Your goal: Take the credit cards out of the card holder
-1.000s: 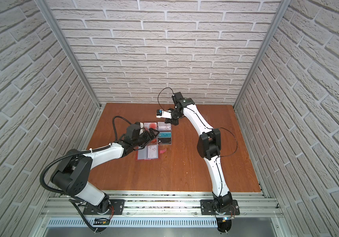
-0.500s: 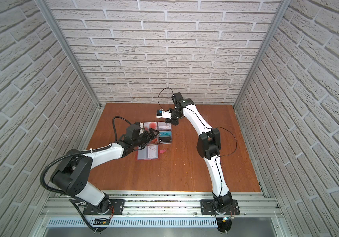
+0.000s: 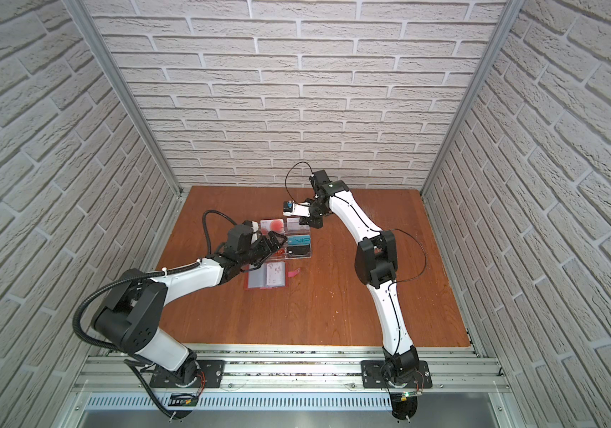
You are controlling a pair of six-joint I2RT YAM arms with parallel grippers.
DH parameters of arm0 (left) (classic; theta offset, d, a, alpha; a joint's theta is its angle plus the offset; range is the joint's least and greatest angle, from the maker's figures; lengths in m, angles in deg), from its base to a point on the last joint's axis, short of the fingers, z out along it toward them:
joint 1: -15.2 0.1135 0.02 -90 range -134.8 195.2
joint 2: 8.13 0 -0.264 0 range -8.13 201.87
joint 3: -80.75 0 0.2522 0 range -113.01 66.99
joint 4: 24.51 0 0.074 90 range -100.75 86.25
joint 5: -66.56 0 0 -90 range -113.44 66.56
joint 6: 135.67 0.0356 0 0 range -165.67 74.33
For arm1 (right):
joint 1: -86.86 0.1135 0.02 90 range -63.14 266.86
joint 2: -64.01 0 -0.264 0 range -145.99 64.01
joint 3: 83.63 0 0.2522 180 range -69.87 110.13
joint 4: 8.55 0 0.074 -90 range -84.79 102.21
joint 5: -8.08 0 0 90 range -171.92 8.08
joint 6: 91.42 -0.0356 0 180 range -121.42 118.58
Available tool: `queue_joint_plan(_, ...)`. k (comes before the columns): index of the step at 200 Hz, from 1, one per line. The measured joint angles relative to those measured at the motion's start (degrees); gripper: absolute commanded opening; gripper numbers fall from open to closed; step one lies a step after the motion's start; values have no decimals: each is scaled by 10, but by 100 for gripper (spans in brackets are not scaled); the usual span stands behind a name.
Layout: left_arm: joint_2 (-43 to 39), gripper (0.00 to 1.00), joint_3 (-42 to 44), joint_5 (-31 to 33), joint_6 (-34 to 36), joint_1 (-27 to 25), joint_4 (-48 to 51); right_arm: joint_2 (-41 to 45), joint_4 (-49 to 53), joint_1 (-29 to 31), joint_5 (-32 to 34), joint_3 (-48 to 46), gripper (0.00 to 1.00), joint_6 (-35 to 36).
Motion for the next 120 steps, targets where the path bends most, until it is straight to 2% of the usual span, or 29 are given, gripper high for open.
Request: queue_joint_plan(120, 4, 98, 0, -3, -9, 0, -1, 2, -31, -1, 2, -15, 21, -13)
